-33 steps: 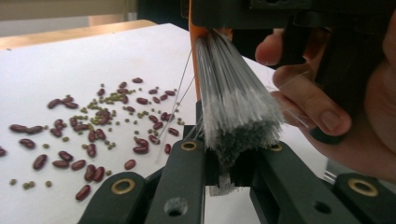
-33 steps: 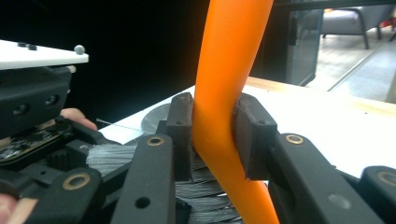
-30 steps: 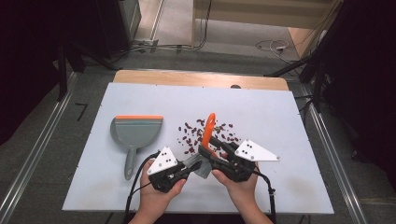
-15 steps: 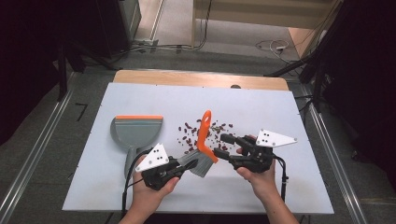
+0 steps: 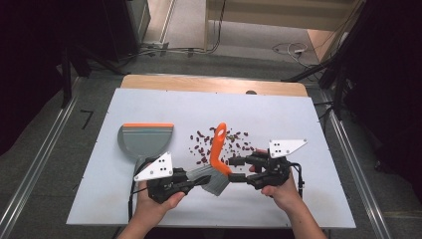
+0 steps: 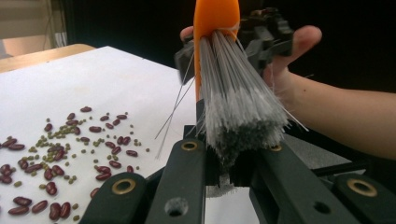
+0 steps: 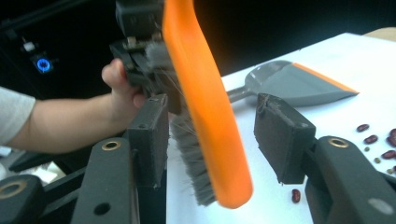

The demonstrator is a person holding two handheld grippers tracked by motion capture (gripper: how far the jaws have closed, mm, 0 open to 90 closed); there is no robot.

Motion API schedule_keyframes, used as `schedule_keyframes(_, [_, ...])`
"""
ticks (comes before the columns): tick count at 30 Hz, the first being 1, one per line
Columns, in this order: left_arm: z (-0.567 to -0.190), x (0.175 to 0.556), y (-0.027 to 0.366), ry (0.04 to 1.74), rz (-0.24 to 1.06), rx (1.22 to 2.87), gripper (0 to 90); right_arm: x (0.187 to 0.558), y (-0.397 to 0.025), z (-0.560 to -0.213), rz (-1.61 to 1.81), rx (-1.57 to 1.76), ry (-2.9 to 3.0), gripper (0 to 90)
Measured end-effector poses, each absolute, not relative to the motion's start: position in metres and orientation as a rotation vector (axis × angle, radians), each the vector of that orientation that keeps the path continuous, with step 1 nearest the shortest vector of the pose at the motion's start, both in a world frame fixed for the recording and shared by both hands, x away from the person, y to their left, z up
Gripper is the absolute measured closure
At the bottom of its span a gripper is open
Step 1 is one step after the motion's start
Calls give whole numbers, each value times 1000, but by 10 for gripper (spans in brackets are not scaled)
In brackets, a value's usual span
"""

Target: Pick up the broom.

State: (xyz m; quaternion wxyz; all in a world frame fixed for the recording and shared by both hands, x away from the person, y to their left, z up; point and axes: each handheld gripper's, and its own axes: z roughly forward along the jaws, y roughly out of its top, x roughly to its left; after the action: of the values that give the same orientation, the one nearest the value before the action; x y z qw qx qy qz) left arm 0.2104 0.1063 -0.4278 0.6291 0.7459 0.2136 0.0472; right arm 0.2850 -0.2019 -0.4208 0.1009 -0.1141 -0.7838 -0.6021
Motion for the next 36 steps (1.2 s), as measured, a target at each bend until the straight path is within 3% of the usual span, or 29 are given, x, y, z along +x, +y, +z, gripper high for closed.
schedule_keyframes(10, [-428,212,106,416,7,1696,872,276,-184,-426,-1669,-166,-2304,505])
schedule_keyframes(19, [-430,214,105,389,-44,1712,872,277,-183,-429,-1631,-124,-2287,675])
schedule_keyframes(26, [-433,217,108,402,-50,1704,849,275,-181,-427,-1614,-123,-2322,685])
schedule_keyframes(29, [-435,216,108,425,-36,1706,774,275,-180,-426,-1610,-159,-2353,685])
schedule_keyframes(36, [-439,216,107,558,89,1733,336,280,-189,-420,-1645,-275,-2390,685])
